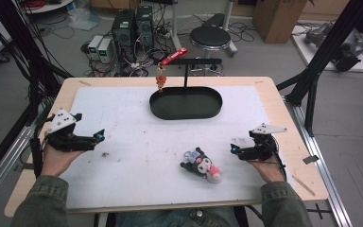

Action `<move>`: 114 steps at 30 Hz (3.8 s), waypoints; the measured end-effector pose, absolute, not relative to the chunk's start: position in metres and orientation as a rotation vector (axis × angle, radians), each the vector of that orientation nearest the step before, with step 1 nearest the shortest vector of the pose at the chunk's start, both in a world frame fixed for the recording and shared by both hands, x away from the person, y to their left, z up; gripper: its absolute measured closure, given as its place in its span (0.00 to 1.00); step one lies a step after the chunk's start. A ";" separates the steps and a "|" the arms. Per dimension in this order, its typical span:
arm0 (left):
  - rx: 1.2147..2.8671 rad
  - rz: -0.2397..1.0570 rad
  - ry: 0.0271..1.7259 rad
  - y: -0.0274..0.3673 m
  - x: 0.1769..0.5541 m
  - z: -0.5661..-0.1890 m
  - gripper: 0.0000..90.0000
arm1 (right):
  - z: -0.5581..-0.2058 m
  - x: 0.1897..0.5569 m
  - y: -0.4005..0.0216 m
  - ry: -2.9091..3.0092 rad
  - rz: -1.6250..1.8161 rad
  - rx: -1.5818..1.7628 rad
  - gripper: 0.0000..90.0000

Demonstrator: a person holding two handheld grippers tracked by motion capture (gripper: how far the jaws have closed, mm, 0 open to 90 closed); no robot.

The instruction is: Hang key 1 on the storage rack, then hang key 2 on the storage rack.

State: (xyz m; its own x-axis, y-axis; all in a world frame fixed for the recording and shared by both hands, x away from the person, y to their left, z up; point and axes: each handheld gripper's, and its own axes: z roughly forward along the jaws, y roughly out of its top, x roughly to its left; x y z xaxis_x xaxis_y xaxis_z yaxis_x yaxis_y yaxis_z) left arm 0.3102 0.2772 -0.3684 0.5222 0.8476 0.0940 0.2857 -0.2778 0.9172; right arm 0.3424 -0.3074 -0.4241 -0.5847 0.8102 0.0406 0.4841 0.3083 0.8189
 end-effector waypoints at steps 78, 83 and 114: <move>1.784 0.675 1.113 0.310 0.261 -0.423 0.02 | -0.421 0.302 -0.172 2.742 0.785 0.759 0.01; 1.785 0.664 1.114 0.310 0.261 -0.423 0.02 | -0.422 0.303 -0.173 2.766 0.735 0.747 0.14; 1.767 0.645 1.112 0.311 0.261 -0.423 0.02 | -0.405 0.307 -0.182 2.819 0.879 0.790 0.47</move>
